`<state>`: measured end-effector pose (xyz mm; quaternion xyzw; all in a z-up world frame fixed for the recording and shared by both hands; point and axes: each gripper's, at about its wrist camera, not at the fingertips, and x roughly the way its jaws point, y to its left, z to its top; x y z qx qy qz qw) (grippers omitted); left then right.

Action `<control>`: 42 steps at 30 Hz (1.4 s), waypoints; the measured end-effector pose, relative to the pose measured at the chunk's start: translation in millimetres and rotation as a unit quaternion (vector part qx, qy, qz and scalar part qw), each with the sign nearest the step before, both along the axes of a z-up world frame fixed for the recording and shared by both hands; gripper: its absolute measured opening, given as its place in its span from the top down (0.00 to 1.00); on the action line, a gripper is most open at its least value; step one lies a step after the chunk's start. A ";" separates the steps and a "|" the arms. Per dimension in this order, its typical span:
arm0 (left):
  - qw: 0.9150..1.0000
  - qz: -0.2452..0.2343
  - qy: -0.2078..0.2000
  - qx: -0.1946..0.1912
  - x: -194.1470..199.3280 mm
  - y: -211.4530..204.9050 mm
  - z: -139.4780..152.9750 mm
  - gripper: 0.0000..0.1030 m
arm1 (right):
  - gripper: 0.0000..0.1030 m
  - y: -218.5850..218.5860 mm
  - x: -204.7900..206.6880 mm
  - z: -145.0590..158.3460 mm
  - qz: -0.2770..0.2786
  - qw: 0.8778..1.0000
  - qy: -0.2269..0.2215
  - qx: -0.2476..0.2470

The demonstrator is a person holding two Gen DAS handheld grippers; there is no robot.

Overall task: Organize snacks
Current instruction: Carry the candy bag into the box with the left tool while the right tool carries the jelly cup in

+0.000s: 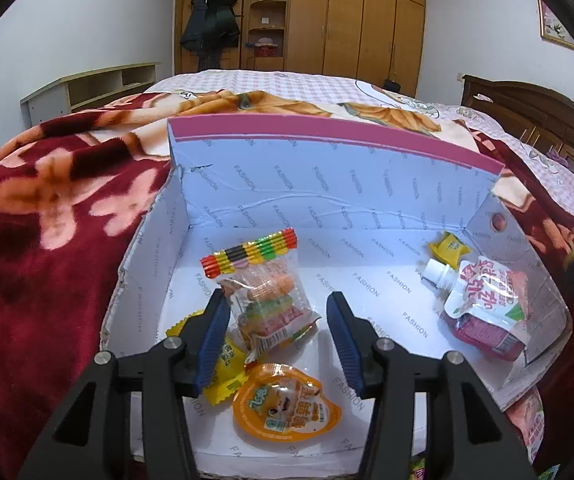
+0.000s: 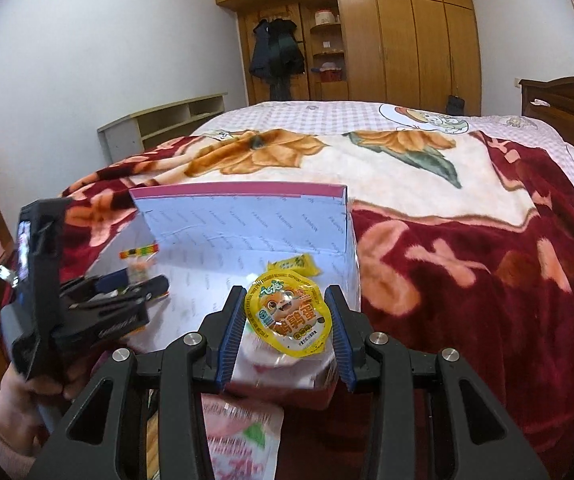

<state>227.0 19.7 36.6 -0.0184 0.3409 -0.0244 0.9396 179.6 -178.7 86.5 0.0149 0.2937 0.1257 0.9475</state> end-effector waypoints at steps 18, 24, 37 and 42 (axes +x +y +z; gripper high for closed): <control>1.000 -0.006 0.000 0.004 1.9 -0.9 -3.4 0.45 | 0.60 9.0 64.8 -20.5 -0.016 0.999 0.037 -0.035; 1.000 -0.005 0.001 0.006 1.7 -1.8 -3.3 0.44 | 0.60 9.8 67.4 -24.1 -0.017 0.999 0.036 -0.035; 1.000 -0.006 0.002 0.006 1.5 -2.7 -3.0 0.44 | 0.51 11.2 58.0 -17.3 -0.006 0.999 0.031 -0.021; 1.000 -0.009 0.007 0.001 -1.6 -3.2 -0.1 0.44 | 0.51 11.2 47.0 -11.7 0.000 0.999 0.030 -0.012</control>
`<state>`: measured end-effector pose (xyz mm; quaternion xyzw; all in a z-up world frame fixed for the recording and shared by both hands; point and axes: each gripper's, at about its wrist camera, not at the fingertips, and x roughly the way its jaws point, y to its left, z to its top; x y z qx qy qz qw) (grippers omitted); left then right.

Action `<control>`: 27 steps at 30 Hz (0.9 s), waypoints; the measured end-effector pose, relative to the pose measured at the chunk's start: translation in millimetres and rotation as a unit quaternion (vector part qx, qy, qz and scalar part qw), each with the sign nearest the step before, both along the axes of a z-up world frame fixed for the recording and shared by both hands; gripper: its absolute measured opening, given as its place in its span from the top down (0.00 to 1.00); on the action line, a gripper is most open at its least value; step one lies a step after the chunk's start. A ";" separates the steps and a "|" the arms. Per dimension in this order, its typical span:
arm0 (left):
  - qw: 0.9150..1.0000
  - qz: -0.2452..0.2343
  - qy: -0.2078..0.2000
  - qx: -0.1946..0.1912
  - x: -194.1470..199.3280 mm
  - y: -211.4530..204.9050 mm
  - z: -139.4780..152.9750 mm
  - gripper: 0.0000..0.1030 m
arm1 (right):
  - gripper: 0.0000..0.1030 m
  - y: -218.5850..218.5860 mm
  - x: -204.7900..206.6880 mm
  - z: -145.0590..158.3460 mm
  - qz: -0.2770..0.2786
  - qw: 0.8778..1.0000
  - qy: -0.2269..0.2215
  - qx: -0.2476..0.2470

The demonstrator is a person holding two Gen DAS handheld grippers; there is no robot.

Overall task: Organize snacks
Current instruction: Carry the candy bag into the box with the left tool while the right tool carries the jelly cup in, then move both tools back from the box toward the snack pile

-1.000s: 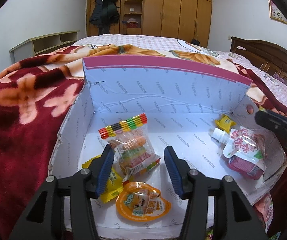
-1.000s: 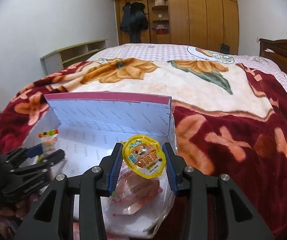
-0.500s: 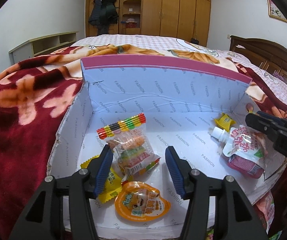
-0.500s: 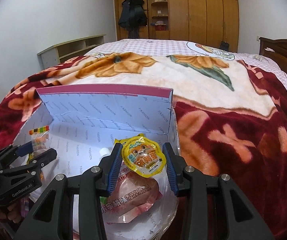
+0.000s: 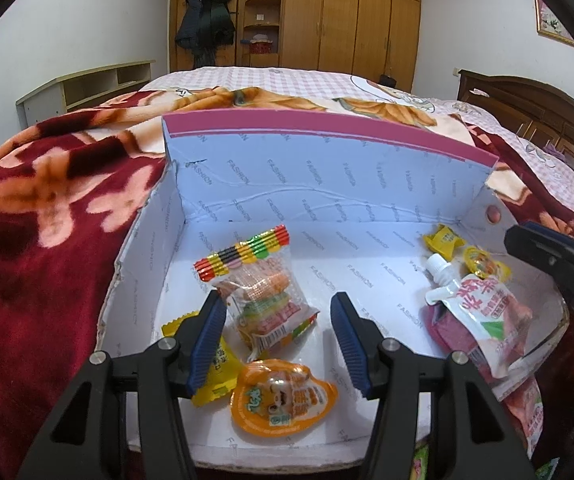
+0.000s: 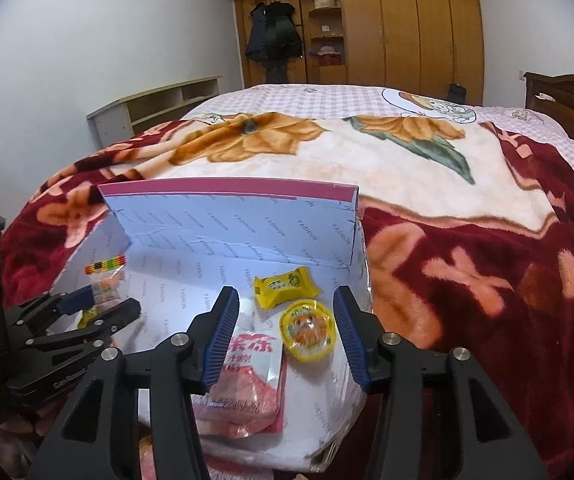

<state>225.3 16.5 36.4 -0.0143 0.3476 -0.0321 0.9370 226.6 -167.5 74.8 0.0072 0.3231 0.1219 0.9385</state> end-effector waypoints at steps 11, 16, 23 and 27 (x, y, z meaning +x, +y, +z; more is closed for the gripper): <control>1.000 -0.003 -0.018 -0.011 -24.6 3.9 23.3 0.44 | 0.43 -7.9 -30.3 12.2 0.002 1.000 -0.007 0.030; 1.000 -0.014 -0.020 -0.012 -39.3 3.2 32.0 0.44 | 0.43 -11.9 -45.9 18.9 -0.004 0.999 -0.012 0.048; 1.000 -0.017 -0.023 -0.012 -59.7 7.8 44.1 0.44 | 0.43 -11.2 -70.6 24.3 0.002 0.998 -0.020 0.058; 0.999 -0.014 -0.027 -0.013 -73.8 11.8 51.7 0.44 | 0.43 -12.0 -83.1 23.6 0.004 0.998 -0.020 0.067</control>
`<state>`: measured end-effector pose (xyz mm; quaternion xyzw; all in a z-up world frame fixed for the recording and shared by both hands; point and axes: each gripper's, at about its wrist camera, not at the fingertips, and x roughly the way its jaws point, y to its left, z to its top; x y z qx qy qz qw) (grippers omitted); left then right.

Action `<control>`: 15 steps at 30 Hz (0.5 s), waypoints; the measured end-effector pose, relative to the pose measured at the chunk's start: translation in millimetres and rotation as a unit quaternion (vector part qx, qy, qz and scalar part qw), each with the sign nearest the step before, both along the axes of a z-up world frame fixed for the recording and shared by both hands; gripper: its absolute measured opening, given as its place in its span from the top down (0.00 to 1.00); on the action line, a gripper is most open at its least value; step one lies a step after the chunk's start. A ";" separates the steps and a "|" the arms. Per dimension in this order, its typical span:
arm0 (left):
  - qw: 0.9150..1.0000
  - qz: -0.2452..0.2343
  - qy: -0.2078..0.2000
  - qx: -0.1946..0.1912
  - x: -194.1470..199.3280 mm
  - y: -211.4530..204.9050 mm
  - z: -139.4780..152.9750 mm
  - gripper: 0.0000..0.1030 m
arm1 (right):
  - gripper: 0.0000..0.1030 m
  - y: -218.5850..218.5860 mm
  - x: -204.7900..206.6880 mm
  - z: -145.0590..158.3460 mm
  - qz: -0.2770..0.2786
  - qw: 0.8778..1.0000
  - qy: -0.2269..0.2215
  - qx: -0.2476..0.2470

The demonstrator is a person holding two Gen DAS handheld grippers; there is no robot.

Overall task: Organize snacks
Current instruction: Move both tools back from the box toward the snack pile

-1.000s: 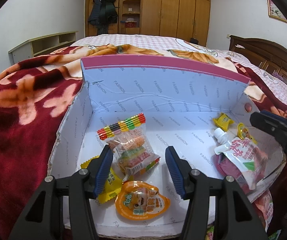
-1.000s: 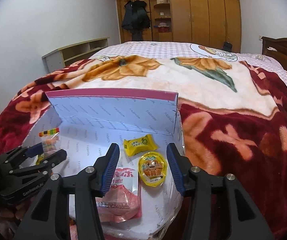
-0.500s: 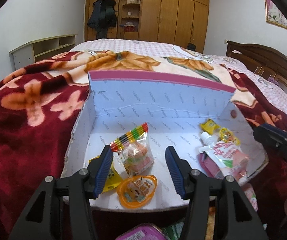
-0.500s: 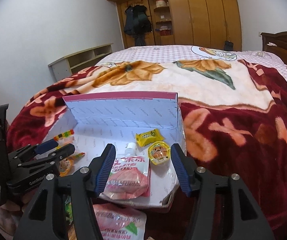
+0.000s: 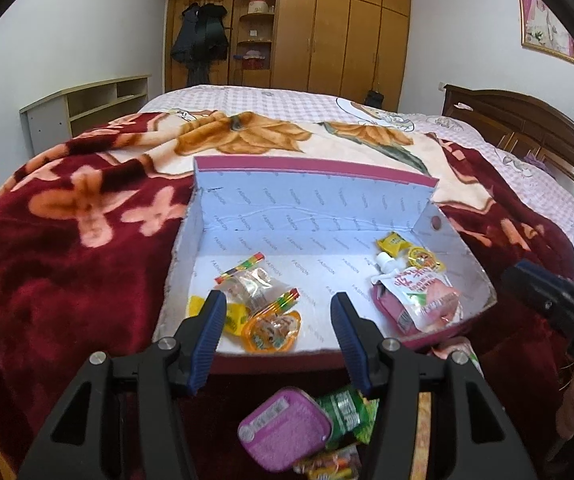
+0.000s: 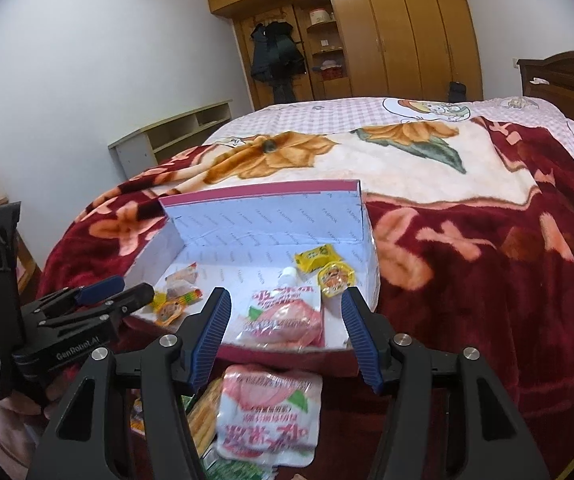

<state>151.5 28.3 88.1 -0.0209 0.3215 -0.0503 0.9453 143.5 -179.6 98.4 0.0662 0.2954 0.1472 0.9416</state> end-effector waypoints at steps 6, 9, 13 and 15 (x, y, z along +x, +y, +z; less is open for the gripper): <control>1.000 0.002 -0.002 -0.007 -20.8 6.8 6.8 0.44 | 0.43 -0.6 -18.9 1.5 0.000 1.000 -0.002 0.013; 1.000 0.003 0.002 -0.013 -31.1 8.4 5.2 0.44 | 0.43 -1.1 -27.9 1.1 0.001 1.000 -0.002 0.017; 1.000 0.008 0.011 -0.024 -44.9 10.5 -0.1 0.44 | 0.43 -1.6 -40.8 -3.4 0.001 1.000 0.002 0.018; 0.999 0.009 0.016 -0.031 -50.5 10.8 -3.3 0.44 | 0.43 -2.4 -45.5 -6.5 -0.001 1.000 0.005 0.019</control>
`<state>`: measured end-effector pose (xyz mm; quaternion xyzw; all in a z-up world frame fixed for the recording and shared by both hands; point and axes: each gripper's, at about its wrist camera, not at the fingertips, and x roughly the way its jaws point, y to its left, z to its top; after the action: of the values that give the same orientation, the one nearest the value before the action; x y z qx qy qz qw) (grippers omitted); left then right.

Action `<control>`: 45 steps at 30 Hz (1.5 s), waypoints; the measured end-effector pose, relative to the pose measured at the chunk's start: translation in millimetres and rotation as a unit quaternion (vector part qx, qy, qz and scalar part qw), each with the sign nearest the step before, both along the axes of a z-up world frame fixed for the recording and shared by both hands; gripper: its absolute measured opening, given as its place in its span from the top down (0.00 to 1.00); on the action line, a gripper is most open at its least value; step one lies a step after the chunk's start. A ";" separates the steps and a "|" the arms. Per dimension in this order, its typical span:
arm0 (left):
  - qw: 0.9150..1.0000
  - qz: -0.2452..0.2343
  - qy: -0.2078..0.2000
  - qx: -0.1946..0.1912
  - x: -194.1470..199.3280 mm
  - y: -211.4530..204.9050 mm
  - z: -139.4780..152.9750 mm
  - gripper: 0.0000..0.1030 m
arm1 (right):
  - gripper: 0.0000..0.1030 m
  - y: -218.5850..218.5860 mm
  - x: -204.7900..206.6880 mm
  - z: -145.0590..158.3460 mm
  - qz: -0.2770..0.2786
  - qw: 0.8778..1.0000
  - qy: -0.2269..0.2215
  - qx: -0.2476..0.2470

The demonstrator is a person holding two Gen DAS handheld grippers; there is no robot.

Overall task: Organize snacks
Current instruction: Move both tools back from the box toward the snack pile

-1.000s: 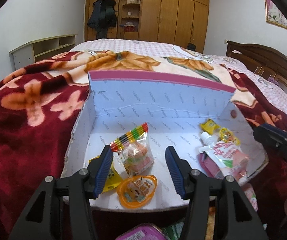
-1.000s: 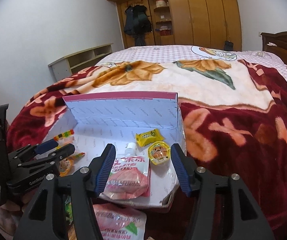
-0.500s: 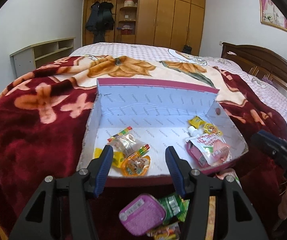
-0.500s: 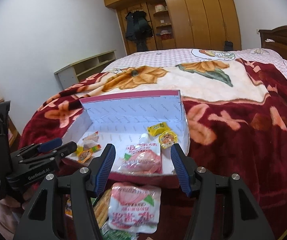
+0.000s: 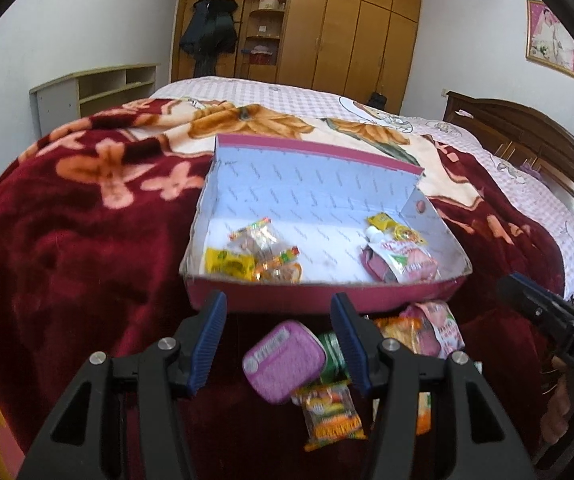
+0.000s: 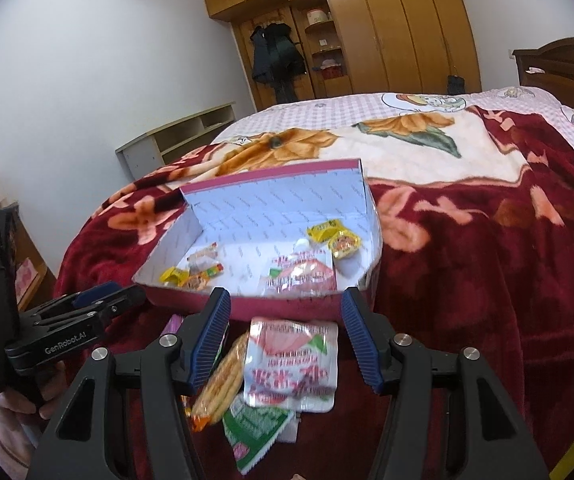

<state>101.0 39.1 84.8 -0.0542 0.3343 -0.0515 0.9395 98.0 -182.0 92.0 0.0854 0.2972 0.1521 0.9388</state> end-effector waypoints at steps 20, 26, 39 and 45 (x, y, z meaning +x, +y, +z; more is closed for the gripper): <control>0.998 -0.023 0.052 0.002 -34.0 -29.6 -46.7 0.44 | 0.42 -17.3 -43.0 -35.8 -0.026 1.000 0.017 -0.004; 0.997 -0.027 0.064 0.026 -31.1 -44.4 -58.7 0.44 | 0.42 -20.8 -47.0 -39.9 -0.027 0.999 0.011 -0.014; 0.997 0.002 0.067 0.049 -19.7 -50.6 -76.5 0.44 | 0.42 -37.8 -44.5 -57.8 -0.033 0.999 0.027 0.009; 0.996 0.000 0.059 0.063 -22.8 -55.3 -76.8 0.55 | 0.42 -39.4 -43.8 -63.2 -0.029 0.999 0.035 0.018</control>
<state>78.2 -16.2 8.0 0.0021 0.3916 -0.0275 0.9197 54.1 -221.4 28.7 0.1159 0.3243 0.1268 0.9302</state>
